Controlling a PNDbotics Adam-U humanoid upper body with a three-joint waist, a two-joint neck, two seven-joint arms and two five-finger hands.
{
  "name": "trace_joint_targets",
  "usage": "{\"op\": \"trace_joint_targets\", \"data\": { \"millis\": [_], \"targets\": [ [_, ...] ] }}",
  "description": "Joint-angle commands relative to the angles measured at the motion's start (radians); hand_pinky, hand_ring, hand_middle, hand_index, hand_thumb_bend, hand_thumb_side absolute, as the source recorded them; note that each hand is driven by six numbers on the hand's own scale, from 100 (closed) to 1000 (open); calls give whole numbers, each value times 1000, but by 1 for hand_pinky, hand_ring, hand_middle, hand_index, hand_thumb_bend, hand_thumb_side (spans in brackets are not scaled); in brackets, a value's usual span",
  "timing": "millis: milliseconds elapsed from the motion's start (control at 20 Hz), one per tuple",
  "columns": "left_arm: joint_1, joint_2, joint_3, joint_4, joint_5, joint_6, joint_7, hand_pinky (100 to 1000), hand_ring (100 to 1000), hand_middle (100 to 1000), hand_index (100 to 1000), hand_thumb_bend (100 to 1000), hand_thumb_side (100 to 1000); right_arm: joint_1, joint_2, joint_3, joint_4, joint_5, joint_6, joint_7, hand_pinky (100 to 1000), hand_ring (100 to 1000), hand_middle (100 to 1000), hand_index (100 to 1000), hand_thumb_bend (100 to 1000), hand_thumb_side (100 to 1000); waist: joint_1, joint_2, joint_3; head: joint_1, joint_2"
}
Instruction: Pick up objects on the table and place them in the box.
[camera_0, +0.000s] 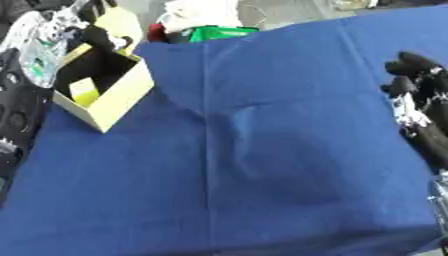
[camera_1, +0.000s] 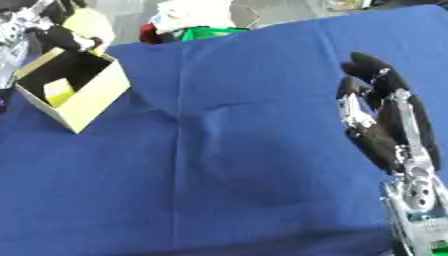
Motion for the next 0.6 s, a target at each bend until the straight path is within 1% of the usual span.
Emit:
{"op": "trace_joint_targets", "data": {
  "millis": [50,250,450,500,600],
  "targets": [
    [-5,42,22,24,13,13,10,610,478,461,748,342,135,-5,-9,-6,-7,1,-2,-3,753,863,747,873,100,522,-5,-18,2,-4,0],
    [4,22,15,60,35,5,18,610,483,468,751,350,148,-7,-7,-5,-7,1,-2,-2,753,863,747,873,100,523,-5,-15,1,-4,-2],
    [2,-3,4,72,24,2,38,617,498,484,755,378,179,-9,-5,-5,-8,1,-3,-1,753,863,747,873,100,522,-7,-12,-5,-2,-5],
    [2,-9,2,76,21,4,45,622,507,495,756,394,189,-9,-5,-5,-8,1,-3,-1,753,863,747,873,100,523,-7,-11,-6,-1,-5],
    [2,-18,-3,85,15,4,55,633,536,532,771,463,249,-9,-4,-5,-8,1,-2,-1,753,863,747,873,100,523,-6,-11,-8,-1,-5]
  ]
}}
